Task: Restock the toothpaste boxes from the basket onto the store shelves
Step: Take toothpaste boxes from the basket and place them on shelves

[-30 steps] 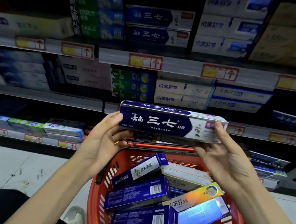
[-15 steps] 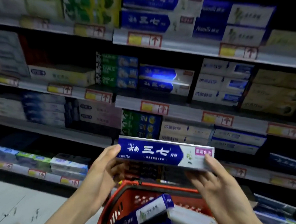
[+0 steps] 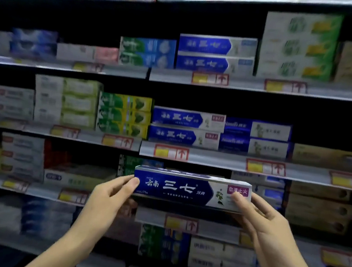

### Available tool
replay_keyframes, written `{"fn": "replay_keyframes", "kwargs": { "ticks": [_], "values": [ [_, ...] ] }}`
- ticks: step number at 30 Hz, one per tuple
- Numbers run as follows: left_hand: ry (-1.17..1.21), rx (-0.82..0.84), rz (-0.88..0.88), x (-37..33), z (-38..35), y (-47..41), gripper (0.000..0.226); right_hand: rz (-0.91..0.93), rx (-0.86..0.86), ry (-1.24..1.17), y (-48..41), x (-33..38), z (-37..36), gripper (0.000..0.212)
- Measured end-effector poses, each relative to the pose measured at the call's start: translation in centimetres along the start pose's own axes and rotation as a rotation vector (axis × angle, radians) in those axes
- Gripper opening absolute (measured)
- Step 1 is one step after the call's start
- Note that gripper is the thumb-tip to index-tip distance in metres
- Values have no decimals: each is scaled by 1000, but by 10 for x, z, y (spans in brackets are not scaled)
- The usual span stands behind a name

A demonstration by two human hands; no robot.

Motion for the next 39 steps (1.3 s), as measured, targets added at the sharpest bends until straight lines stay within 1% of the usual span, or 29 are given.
{"fn": "replay_keyframes", "kwargs": {
  "ticks": [2,3,4,5,6,8,9,11,15,17,22,26,28,31,32,35,39],
  "values": [
    [-29,-17,-80,-18,3,-26,26,75,-17,117,-16,19,-10,49],
    [-48,-36,-115,-27,4,-38,30,104,-33,160,-25,27,-14,55],
    [-65,-53,-152,-38,4,-50,28,138,-53,201,-34,34,-19,61],
    [-73,-66,-186,-45,5,-64,21,179,-74,227,-44,40,-24,63],
    [-66,-71,-227,-51,5,-78,15,229,-90,234,-55,47,-28,60],
    [-52,-86,-291,-65,4,-106,14,320,-123,214,-74,60,-38,51],
    [-38,-107,-304,-69,4,-121,14,351,-135,209,-83,66,-43,49],
    [-33,-170,-320,-76,4,-148,14,385,-149,218,-105,75,-52,48],
    [-57,-272,-330,-89,0,-194,5,438,-165,224,-146,84,-65,32],
    [-70,-310,-321,-91,0,-213,4,477,-159,235,-163,85,-70,32],
    [-95,-348,-299,-87,-2,-245,13,524,-159,296,-202,82,-77,30],
    [-128,-382,-287,-87,-4,-259,27,550,-160,304,-223,85,-82,12],
    [-169,-394,-292,-88,-6,-263,30,550,-185,312,-233,86,-82,14],
    [-220,-406,-287,-85,-10,-267,24,510,-246,341,-245,83,-80,28],
    [-253,-417,-277,-84,-10,-268,24,493,-258,348,-248,80,-78,29],
    [-353,-447,-270,-79,-11,-269,27,467,-261,360,-251,70,-71,26],
    [-344,-433,-303,-84,-11,-265,19,466,-248,360,-249,70,-73,27]
  ]
}}
Point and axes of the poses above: each hand's wrist, its own y-axis away from the middle knuckle, its own z-axis out of the back of the hand, x = y × z, the point moved 2 cm from there along -y, towards the middle knuckle, and after that the axes turned 2 degrees about -y, right-handed, at the moved point
